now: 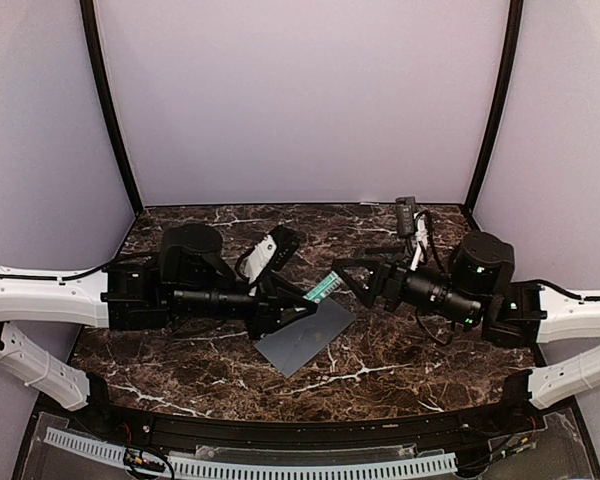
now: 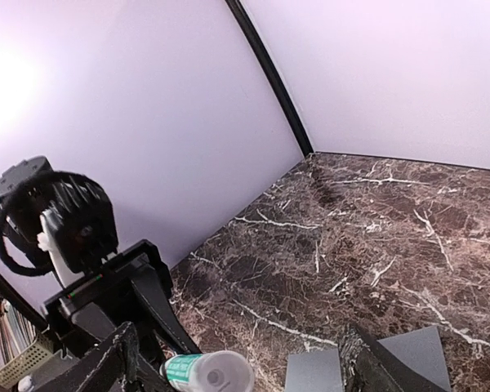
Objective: Place the letter into the envelope and seal it
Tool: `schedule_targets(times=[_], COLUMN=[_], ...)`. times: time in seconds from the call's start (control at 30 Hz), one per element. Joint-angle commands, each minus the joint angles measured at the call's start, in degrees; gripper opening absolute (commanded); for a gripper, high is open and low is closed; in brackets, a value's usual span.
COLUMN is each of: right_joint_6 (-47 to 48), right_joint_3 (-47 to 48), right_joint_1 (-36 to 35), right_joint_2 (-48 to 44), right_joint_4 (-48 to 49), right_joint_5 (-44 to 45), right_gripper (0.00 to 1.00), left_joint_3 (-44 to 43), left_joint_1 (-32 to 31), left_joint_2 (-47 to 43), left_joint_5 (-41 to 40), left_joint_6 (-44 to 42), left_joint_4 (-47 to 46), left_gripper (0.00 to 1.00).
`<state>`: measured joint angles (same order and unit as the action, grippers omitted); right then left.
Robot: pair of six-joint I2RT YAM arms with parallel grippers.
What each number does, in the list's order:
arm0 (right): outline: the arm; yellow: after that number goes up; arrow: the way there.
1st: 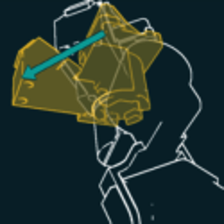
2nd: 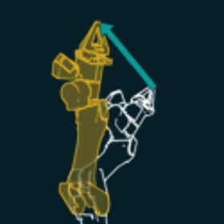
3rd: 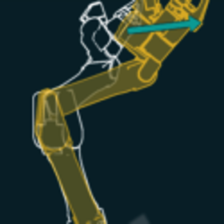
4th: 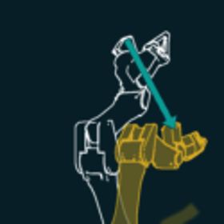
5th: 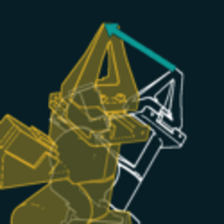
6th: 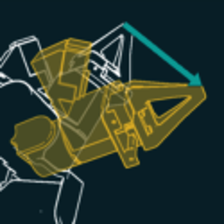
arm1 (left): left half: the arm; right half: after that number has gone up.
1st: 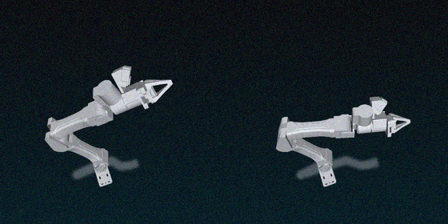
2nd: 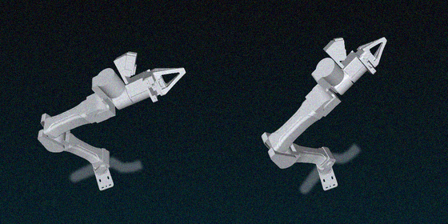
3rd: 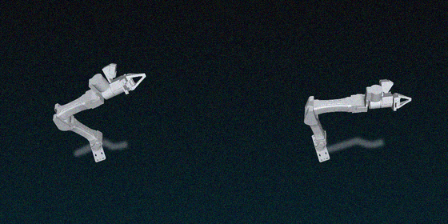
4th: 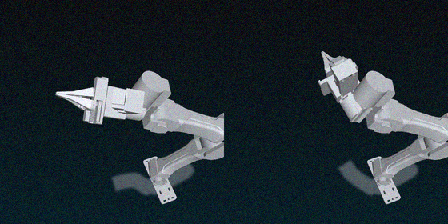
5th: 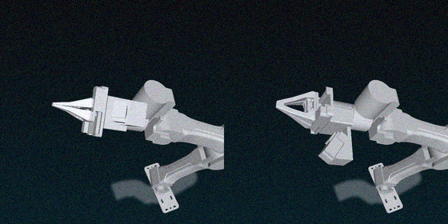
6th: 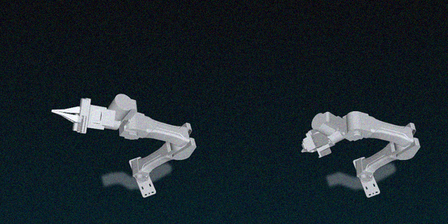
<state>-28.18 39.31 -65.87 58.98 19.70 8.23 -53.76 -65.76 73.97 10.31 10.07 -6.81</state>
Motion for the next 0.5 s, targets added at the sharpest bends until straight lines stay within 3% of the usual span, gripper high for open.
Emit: schedule_targets(times=[0.0,0.3,0.47], right_joint_6=[1.89,2.28,2.0], right_joint_3=[0.57,-3.94,-5.31], right_joint_1=[0.89,1.01,1.07], right_joint_2=[-3.9,-7.58,-6.03], right_joint_4=[-3.26,-7.47,-7.33], right_joint_5=[5.3,15.56,15.47], right_gripper=[0.84,0.87,0.87], left_joint_3=[2.89,5.06,6.98], left_joint_1=[0.28,1.34,5.95], left_joint_2=[-2.54,-1.83,-0.62], left_joint_5=[-6.56,-28.74,-32.99], left_joint_6=[3.18,14.14,21.47], left_joint_4=[-1.74,10.02,16.89], left_gripper=[0.08,0.08,0.09])
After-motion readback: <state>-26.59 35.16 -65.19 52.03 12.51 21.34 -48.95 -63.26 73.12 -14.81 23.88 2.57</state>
